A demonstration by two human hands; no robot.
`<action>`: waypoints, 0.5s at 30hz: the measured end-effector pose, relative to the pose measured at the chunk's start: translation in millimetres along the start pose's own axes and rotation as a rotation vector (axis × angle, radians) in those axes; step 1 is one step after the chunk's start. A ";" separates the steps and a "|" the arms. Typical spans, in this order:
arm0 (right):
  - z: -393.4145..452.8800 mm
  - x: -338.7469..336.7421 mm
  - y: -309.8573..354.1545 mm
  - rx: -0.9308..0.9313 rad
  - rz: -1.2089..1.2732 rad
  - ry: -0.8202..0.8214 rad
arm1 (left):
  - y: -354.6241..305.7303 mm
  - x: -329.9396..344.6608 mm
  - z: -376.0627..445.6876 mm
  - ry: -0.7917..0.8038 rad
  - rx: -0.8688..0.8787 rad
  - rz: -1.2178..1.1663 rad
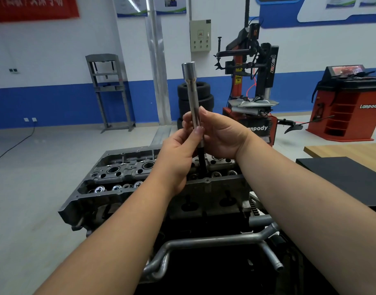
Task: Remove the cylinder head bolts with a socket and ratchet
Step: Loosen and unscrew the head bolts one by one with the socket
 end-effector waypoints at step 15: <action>0.6 -0.3 1.1 0.002 0.052 0.021 | -1.3 0.0 -1.2 -0.012 -0.006 0.022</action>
Point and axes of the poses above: each hand's wrist, its own z-axis towards the middle knuckle, its own x-axis out of the palm, y = z × x, the point moved 5 cm from there along z, towards the middle knuckle, and after that the axes turned 14 degrees about -y, right-handed, at the moved point
